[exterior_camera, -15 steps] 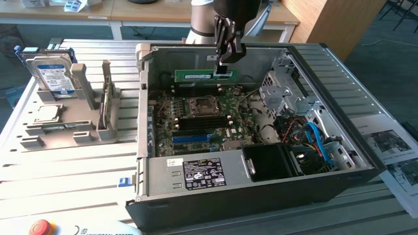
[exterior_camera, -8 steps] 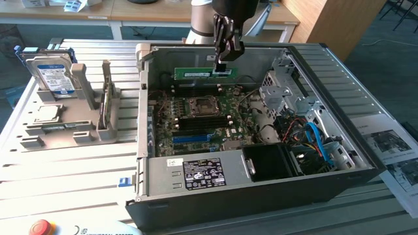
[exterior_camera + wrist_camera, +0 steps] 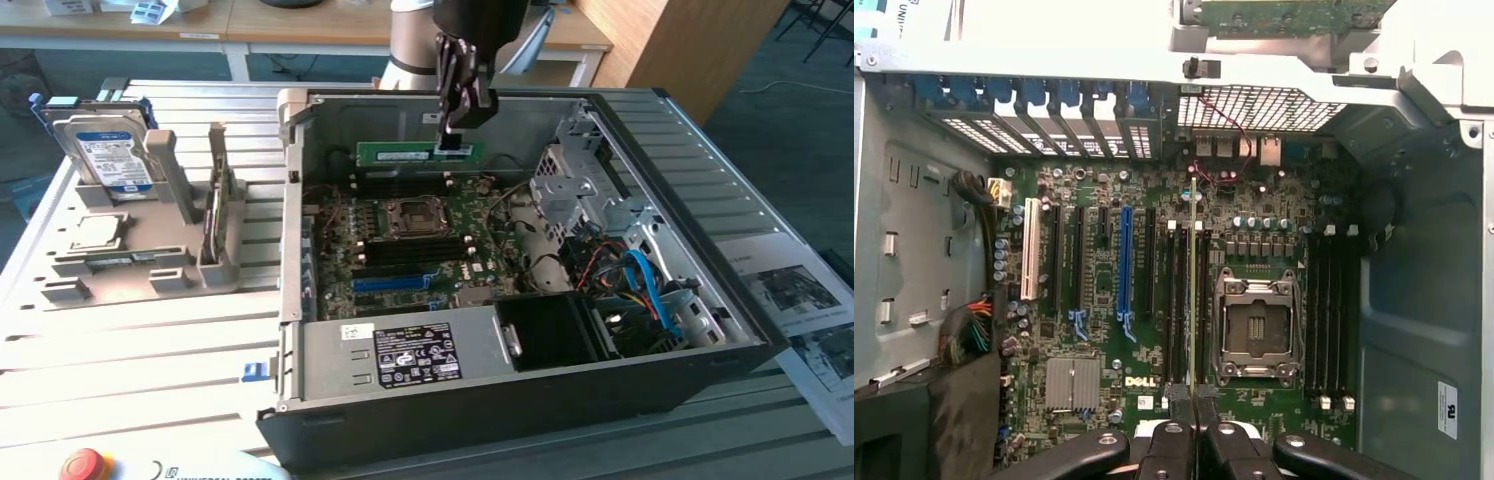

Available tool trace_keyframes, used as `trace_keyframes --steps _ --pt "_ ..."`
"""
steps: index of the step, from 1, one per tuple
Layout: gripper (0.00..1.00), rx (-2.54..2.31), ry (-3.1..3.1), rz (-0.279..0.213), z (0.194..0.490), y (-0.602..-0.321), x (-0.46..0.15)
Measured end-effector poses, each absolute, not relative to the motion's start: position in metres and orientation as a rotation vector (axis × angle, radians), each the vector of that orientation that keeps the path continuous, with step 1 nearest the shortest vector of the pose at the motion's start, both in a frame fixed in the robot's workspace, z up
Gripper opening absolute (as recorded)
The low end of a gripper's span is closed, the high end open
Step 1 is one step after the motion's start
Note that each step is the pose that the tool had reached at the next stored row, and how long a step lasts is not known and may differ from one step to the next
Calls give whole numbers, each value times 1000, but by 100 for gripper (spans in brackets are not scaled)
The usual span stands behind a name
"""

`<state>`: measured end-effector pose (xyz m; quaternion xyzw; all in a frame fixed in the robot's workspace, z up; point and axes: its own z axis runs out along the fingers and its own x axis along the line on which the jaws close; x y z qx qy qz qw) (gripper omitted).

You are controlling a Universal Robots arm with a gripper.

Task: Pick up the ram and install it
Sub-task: 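Pick up the ram and move it above insertion slot, then insert the ram into the slot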

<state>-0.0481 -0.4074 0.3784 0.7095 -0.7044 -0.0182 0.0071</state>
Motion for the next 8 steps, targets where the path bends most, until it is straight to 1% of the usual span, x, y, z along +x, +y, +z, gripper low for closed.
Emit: trace_keyframes --steps 8 --pt "12 2220 -2203 -56 377 -407 -48"
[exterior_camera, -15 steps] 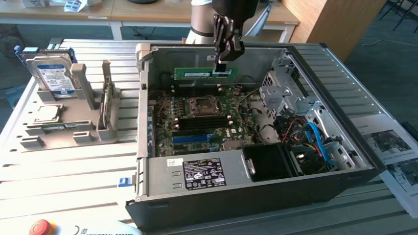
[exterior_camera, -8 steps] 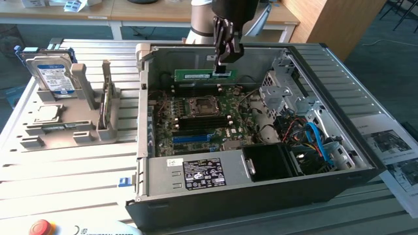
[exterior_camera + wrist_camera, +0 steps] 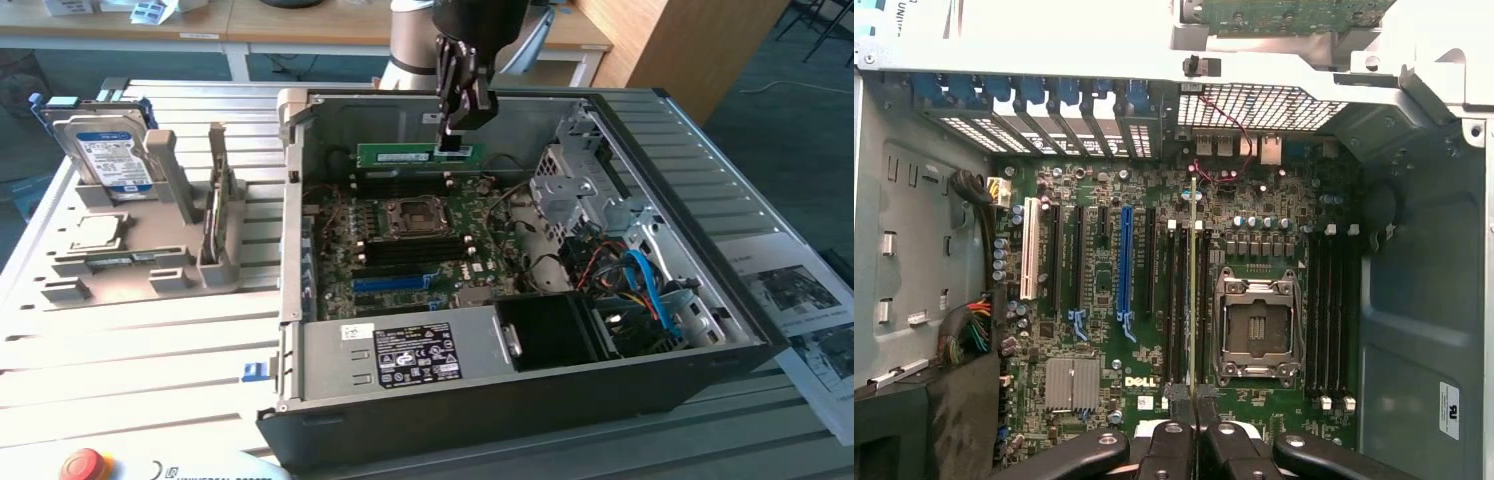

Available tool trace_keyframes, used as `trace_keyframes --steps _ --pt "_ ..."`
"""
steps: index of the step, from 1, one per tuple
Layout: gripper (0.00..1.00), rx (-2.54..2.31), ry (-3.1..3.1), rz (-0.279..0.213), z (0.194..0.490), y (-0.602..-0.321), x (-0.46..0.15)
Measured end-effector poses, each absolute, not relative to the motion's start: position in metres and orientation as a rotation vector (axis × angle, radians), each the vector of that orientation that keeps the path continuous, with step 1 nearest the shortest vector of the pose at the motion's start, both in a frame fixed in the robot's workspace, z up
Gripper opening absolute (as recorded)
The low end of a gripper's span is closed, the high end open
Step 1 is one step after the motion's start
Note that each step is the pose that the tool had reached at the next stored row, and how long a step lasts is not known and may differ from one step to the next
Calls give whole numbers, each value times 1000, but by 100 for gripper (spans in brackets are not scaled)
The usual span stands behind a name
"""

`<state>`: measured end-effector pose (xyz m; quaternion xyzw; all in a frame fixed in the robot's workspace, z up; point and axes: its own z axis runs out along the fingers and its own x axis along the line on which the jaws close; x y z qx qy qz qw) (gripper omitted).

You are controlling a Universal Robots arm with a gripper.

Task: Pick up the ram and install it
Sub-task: 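Insert the ram into the slot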

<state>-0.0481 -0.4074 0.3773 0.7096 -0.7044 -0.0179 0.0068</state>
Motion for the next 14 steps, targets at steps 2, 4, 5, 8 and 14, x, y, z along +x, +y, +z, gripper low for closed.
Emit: trace_keyframes --steps 2,4,5,8,14 --pt "12 2220 -2203 -56 377 -407 -48" --pt "12 2220 -2203 -56 377 -407 -48" --pt "12 2220 -2203 -56 377 -407 -48" --pt "12 2220 -2203 -56 377 -407 -48" --pt "12 2220 -2203 -56 369 -407 -48"
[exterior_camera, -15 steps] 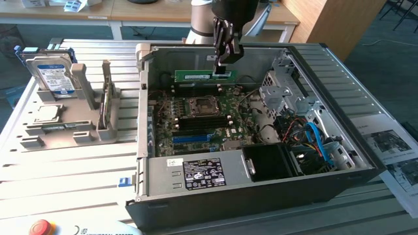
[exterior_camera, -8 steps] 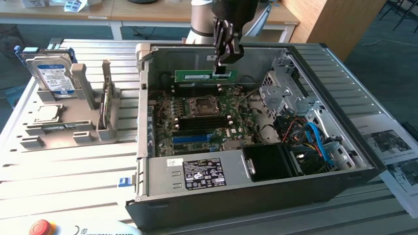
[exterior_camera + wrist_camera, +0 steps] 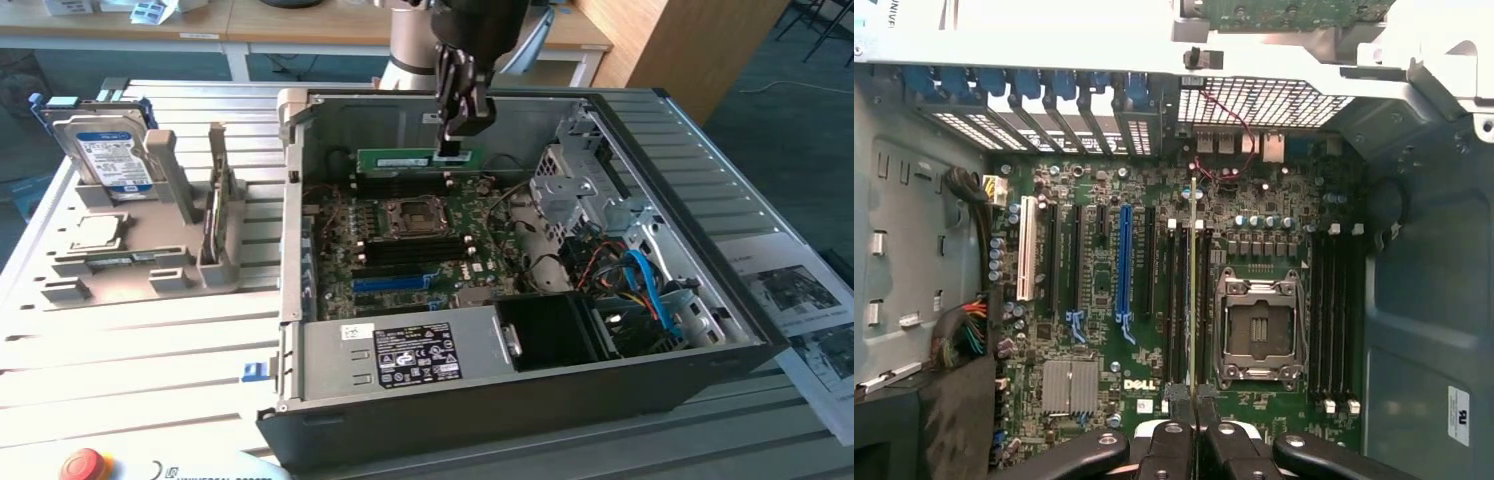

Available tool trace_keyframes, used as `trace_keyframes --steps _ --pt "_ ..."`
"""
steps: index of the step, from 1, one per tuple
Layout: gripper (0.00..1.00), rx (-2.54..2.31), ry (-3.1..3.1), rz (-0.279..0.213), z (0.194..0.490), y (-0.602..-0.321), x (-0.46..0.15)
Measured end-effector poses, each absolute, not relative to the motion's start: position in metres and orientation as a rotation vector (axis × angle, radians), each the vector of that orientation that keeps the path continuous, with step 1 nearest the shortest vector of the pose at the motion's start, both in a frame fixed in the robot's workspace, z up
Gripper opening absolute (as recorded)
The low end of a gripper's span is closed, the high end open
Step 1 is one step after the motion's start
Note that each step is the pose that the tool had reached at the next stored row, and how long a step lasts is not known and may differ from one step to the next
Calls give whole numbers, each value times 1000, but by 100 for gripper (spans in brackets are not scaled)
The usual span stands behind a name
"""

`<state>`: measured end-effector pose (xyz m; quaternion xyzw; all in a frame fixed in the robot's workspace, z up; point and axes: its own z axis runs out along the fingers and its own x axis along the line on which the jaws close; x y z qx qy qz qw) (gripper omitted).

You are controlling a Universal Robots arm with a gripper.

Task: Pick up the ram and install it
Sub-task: 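Insert the ram into the slot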

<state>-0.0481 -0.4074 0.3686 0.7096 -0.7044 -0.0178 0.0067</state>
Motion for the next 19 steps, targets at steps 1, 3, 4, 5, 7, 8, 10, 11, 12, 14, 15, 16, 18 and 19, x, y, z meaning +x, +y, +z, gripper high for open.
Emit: trace_keyframes --steps 1,3,4,5,7,8,10,11,12,14,15,16,18,19 --pt "12 2220 -2204 -56 367 -407 -48" --pt "12 2220 -2204 -55 363 -407 -48" --pt "12 2220 -2204 -55 361 -407 -48" --pt "12 2220 -2204 -55 359 -407 -48" --pt "12 2220 -2204 -55 356 -407 -48" --pt "12 2220 -2204 -55 354 -407 -48" --pt "12 2221 -2204 -54 350 -407 -48" --pt "12 2221 -2205 -53 349 -407 -48" --pt "12 2221 -2205 -53 347 -407 -48" --pt "12 2221 -2205 -52 343 -407 -48" --pt "12 2222 -2205 -52 341 -407 -48" --pt "12 2222 -2206 -51 340 -407 -48" --pt "12 2222 -2206 -51 336 -407 -48" --pt "12 2222 -2206 -50 334 -407 -48"
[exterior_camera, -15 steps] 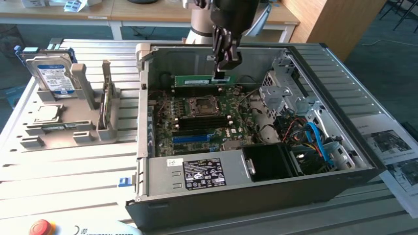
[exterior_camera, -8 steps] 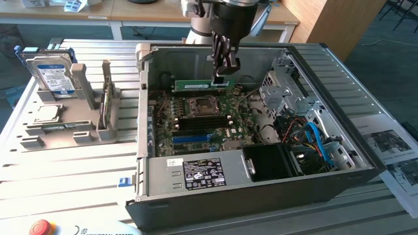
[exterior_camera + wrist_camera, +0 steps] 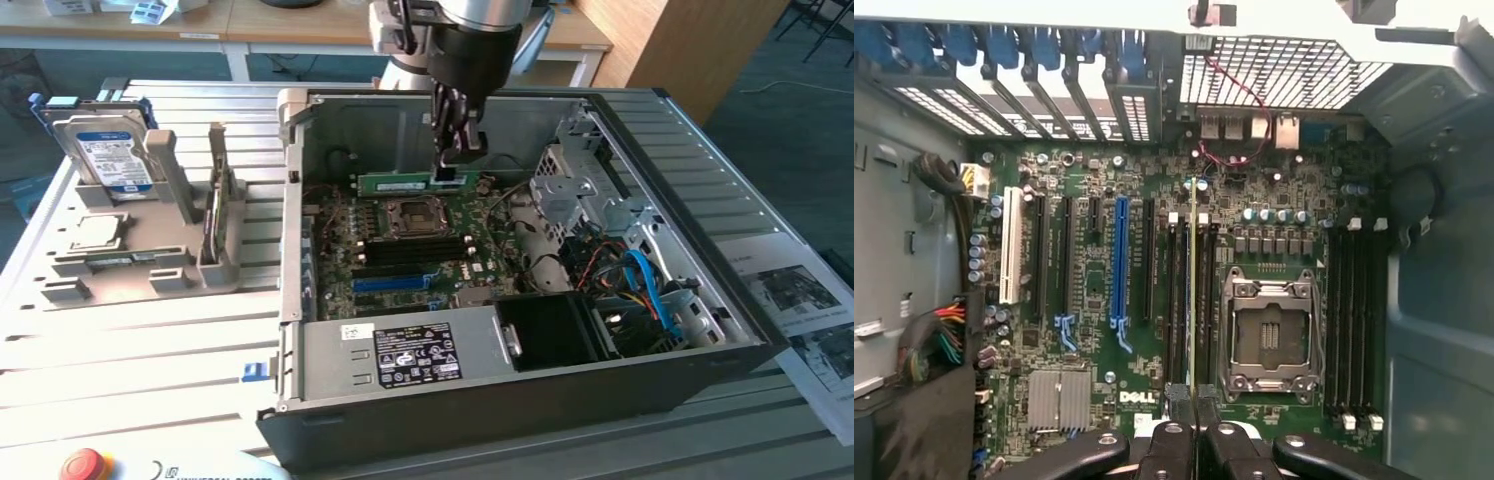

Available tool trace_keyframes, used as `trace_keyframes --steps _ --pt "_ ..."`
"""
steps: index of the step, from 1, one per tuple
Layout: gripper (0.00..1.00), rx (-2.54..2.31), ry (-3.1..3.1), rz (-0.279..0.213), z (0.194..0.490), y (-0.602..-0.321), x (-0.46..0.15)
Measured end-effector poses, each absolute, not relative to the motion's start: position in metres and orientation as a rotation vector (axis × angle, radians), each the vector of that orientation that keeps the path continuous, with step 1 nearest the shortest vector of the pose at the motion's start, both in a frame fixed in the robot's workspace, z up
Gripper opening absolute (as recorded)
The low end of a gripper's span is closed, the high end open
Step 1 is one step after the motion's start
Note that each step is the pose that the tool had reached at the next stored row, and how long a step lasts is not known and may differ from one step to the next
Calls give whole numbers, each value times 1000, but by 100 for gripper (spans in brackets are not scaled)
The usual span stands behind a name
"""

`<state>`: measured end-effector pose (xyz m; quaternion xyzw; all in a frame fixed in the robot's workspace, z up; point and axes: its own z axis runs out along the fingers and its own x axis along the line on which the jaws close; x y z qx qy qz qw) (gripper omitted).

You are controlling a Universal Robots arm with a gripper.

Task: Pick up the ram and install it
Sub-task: 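Insert the ram into the slot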

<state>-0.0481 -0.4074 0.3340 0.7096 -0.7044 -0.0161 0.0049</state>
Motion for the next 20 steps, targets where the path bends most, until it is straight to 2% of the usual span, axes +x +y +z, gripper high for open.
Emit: trace_keyframes --steps 20 --pt "12 2222 -2211 -45 298 -407 -48"
